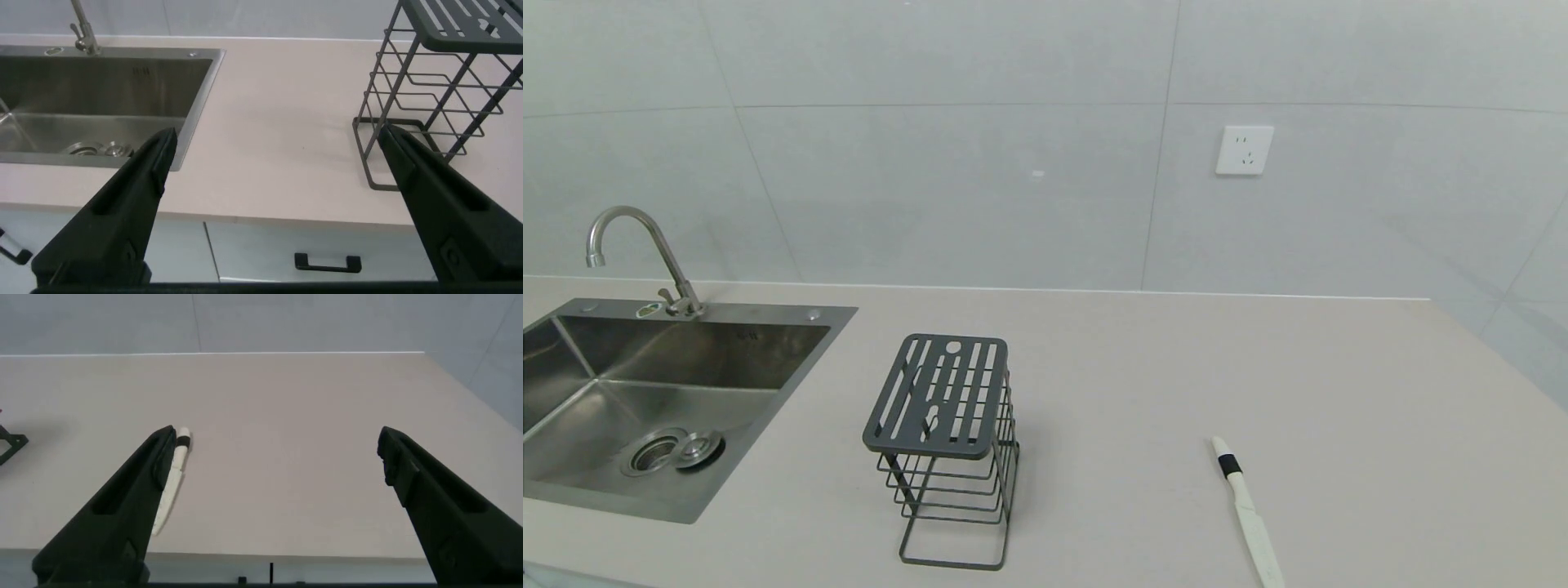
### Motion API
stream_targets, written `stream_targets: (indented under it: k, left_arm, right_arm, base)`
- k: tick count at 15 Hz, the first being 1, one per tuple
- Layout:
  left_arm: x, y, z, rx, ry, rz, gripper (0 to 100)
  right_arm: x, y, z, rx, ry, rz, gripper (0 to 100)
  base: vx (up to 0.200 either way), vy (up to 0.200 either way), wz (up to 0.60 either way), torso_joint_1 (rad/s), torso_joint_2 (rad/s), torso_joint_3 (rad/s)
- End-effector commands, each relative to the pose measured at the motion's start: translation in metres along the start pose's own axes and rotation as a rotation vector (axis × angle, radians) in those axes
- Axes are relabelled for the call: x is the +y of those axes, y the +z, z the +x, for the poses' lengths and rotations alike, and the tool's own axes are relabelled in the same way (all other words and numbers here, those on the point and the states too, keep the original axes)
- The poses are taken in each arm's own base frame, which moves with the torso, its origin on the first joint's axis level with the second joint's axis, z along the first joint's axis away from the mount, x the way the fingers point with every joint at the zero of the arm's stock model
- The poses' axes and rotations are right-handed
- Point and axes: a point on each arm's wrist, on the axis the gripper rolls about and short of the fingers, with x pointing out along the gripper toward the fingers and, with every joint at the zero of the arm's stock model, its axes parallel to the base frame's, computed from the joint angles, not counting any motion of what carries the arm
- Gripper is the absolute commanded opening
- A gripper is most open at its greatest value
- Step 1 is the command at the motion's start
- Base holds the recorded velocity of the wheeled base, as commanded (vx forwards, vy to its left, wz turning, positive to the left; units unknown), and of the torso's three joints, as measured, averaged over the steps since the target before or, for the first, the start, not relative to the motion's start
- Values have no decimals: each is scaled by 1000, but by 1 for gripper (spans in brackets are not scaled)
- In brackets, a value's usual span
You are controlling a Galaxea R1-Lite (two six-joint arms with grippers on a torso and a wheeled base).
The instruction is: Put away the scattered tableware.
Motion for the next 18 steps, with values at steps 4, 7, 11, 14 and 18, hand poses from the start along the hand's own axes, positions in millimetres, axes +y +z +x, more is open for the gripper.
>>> stream_targets:
  k: [4, 7, 11, 14, 18]
  left_arm:
    - [0, 0, 0, 0, 0, -1, 100]
    - [0, 0, 0, 0, 0, 1, 100]
    - [0, 0, 0, 0, 0, 1, 100]
    - [0, 0, 0, 0, 0, 1, 100]
    - [0, 0, 0, 0, 0, 1, 100]
  right_arm:
    - [0, 0, 0, -1, 0, 7, 100]
    - [0, 0, 0, 2, 0, 7, 100]
    - [1, 47, -3, -126, 32, 14, 100]
    - [3, 57, 14, 8, 207, 14, 100]
    - [10, 62, 48, 253, 390, 23, 100]
  base:
    - [0, 0, 0, 0, 0, 0]
    - [0, 0, 0, 0, 0, 0]
    - [0, 0, 0, 0, 0, 0]
    - [0, 0, 0, 0, 0, 0]
    - [0, 0, 0, 0, 0, 0]
